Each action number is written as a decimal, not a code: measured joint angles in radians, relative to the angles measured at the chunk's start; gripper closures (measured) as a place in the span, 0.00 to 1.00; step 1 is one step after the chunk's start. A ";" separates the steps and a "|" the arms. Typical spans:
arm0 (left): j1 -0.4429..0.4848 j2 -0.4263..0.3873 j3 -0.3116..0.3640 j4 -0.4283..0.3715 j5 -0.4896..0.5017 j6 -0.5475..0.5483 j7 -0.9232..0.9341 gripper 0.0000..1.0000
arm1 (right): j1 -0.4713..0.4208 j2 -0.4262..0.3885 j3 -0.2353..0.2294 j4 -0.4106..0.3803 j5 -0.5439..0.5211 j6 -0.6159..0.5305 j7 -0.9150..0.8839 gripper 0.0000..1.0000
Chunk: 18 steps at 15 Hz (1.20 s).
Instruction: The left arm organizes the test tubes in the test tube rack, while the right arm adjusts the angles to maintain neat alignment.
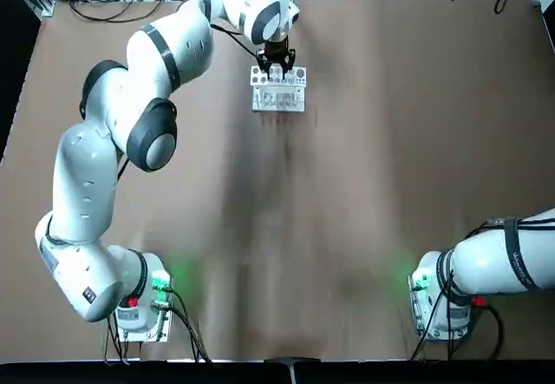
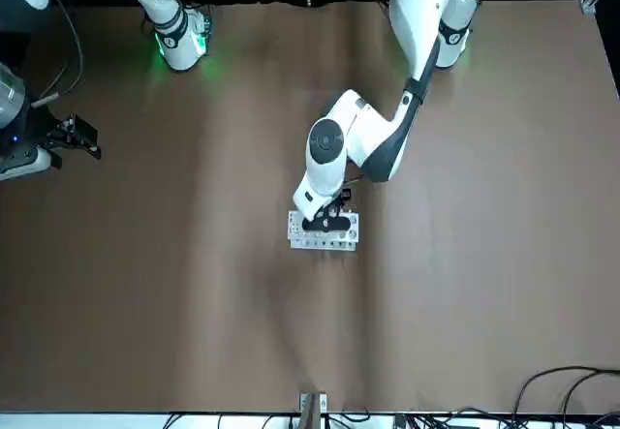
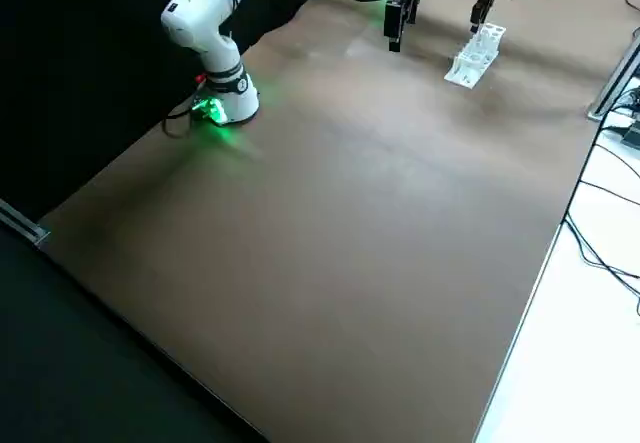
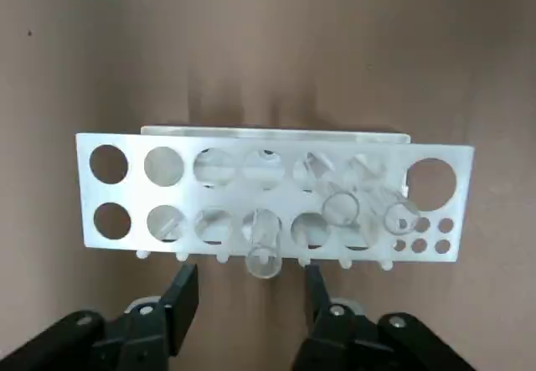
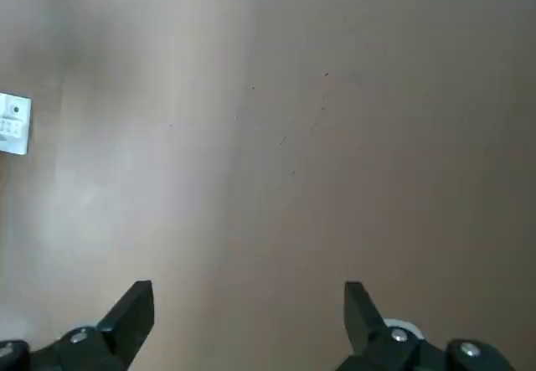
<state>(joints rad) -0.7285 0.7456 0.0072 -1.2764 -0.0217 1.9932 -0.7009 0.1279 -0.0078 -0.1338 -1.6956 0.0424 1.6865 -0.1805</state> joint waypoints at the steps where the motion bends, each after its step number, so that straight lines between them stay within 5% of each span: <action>1: 0.000 0.004 0.000 0.000 0.000 0.000 0.005 0.41 | 0.000 0.000 0.000 0.000 0.000 0.000 0.000 0.00; 18: 0.001 0.013 0.002 0.007 0.000 0.013 0.016 0.59 | 0.000 0.000 0.000 0.000 0.000 0.000 0.000 0.00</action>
<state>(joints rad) -0.7280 0.7587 0.0092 -1.2699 -0.0217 2.0062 -0.6848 0.1277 -0.0077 -0.1339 -1.6956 0.0423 1.6865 -0.1805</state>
